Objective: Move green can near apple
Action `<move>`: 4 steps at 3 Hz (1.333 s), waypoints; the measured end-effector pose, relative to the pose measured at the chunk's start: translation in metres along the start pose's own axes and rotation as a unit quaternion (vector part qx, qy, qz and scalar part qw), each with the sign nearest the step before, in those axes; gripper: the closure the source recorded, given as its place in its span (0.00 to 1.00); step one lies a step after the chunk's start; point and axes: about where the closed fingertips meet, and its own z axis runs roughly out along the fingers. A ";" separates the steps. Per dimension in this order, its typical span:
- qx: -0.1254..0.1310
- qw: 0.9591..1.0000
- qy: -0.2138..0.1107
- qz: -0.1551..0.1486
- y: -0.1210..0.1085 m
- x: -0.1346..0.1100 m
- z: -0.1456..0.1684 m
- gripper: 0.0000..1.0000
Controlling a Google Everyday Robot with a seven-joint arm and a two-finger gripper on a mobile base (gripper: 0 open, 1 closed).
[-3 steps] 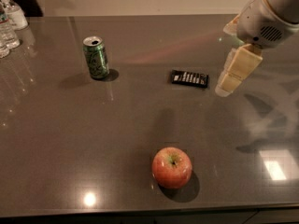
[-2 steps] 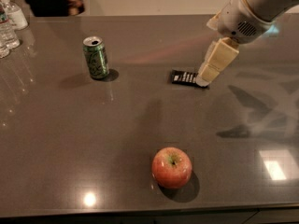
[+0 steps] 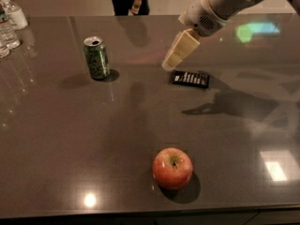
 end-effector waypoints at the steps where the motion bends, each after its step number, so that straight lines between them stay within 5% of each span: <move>1: -0.007 1.000 -0.027 0.011 -0.014 -0.025 0.026 0.00; 4: -0.038 0.997 -0.062 0.032 -0.027 -0.089 0.113 0.00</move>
Offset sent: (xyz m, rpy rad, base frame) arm 0.0711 0.1027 -0.0194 0.1618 0.0431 0.0196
